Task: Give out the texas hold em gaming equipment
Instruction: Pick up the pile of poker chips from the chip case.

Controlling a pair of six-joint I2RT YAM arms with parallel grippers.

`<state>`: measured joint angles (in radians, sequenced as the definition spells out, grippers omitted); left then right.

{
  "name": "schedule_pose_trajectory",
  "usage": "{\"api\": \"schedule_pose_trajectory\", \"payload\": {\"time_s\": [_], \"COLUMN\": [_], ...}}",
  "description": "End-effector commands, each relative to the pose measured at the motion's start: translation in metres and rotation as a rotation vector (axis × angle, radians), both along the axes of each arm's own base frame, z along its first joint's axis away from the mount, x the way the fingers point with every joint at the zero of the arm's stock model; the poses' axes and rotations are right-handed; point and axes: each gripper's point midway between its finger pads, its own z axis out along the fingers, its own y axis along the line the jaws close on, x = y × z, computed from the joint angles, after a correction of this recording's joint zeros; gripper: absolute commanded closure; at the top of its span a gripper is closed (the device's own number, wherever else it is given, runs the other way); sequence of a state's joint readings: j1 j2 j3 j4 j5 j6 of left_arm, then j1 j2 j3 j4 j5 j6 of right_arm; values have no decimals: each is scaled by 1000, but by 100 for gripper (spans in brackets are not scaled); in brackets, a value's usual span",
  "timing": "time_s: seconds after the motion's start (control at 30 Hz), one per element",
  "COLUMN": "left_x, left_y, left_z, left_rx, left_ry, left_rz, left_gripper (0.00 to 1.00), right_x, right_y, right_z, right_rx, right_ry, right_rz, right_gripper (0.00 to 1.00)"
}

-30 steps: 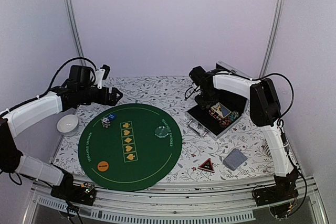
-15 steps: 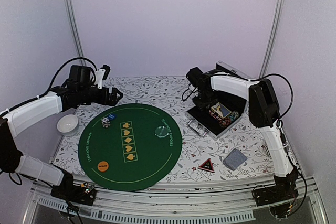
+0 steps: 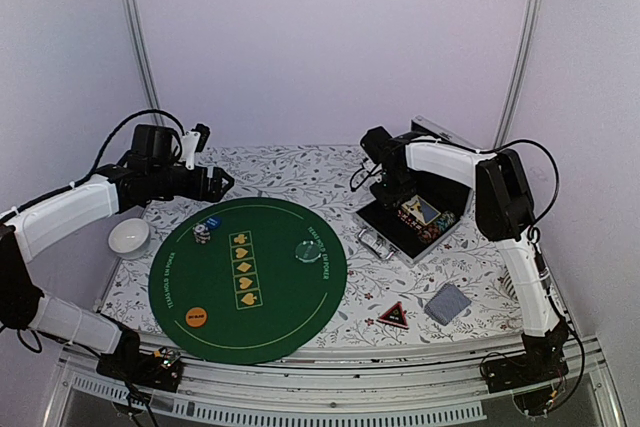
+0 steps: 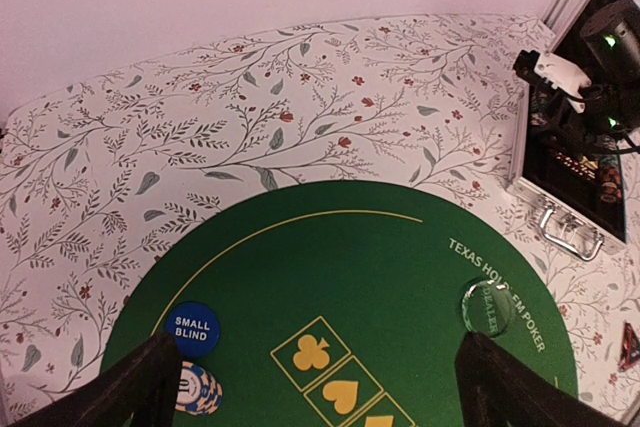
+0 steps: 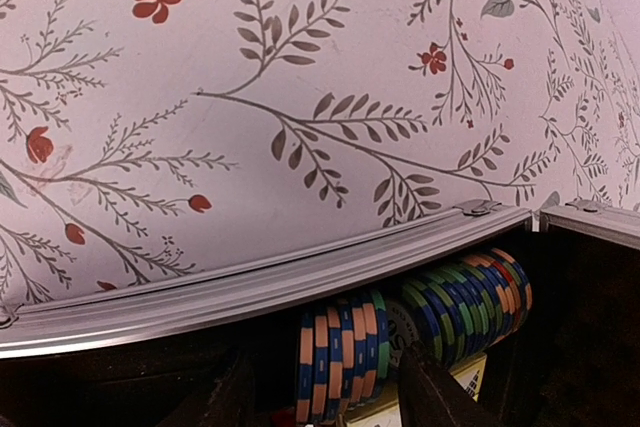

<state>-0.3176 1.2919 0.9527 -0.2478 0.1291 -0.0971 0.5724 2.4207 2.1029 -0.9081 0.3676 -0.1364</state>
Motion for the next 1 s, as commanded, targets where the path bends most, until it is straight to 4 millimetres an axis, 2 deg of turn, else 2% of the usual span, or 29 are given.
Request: {"api": "schedule_pose_trajectory", "payload": {"time_s": [0.0,0.2,0.33,0.6,0.73,0.87,0.97], "left_x": [1,1,0,0,0,0,0], "left_y": [2,3,2,3,3,3,2], "left_z": [-4,-5,-4,-3,-2,-2,-1], "left_rx": [-3,1,0,-1,-1,0,-1], "left_ry": [4,6,4,-1,-2,-5,-6], "left_rz": [0,-1,-3,-3,-3,-5,-9], "left_gripper": [2,2,2,2,2,2,2], "right_x": [7,10,11,4,2,8,12], "right_y": [1,-2,-3,-12,-8,-9,1], "right_z": [-13,-15,-10,-20,-19,-4,23], "right_rx": [48,73,80,97,121,147,216], "right_ry": [15,19,13,57,69,37,5], "right_rz": [-3,-17,-21,-46,-40,-63,-56], "right_gripper": [51,64,67,66,75,94,97]}}
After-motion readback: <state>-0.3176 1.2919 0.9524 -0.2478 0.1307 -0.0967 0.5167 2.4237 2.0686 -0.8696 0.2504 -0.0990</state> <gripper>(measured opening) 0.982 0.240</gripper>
